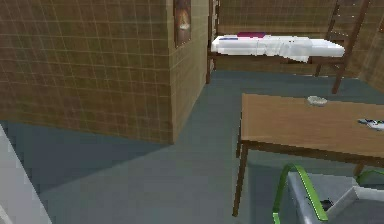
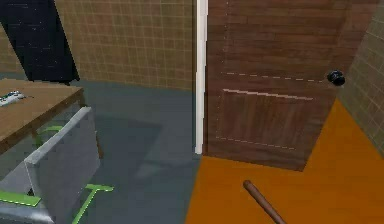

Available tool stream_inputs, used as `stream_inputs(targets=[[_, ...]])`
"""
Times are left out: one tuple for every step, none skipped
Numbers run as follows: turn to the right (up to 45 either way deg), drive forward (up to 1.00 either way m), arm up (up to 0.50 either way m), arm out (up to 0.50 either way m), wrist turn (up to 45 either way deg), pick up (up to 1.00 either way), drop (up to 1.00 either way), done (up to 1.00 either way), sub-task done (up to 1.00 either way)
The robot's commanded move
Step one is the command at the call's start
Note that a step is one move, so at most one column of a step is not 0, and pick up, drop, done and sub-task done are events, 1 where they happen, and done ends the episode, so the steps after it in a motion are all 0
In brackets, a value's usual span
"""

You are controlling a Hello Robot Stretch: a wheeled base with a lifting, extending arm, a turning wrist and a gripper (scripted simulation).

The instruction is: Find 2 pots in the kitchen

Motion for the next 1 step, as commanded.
stream_inputs(targets=[[0.0,0.40,0.00,0.00,0.0,0.00,0.00,0.00,0.00]])
